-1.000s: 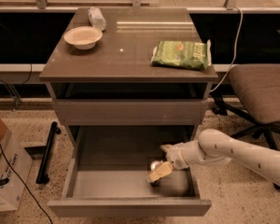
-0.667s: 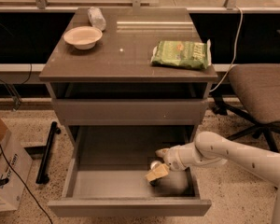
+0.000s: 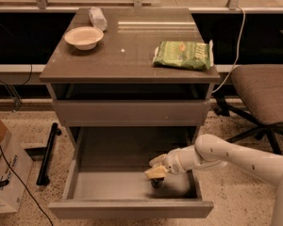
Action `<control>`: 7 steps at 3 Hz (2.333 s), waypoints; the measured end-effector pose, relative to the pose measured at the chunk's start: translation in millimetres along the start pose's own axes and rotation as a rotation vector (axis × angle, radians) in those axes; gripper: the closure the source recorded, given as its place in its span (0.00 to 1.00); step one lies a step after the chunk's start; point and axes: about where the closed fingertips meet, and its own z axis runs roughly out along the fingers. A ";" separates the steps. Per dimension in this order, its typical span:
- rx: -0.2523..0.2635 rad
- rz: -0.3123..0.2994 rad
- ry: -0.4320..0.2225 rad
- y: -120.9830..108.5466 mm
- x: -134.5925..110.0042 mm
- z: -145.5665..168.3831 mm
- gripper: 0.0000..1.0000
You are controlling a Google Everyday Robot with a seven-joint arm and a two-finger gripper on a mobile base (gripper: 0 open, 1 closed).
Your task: Pick redbull can from middle drawer and place on counter
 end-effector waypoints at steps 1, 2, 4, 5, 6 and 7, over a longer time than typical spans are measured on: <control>0.035 -0.028 -0.032 3.1 -14.2 -15.5 0.87; 0.051 -0.067 -0.135 7.3 -42.4 -43.7 1.00; 0.014 -0.300 -0.283 28.8 -150.0 -161.9 1.00; -0.006 -0.445 -0.296 47.1 -219.3 -231.5 1.00; -0.031 -0.569 -0.289 77.9 -280.3 -298.9 1.00; -0.055 -0.747 -0.253 134.6 -338.5 -380.3 1.00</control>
Offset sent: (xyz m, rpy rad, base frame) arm 0.0201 -0.0271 0.1169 0.1880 -0.2410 -0.0762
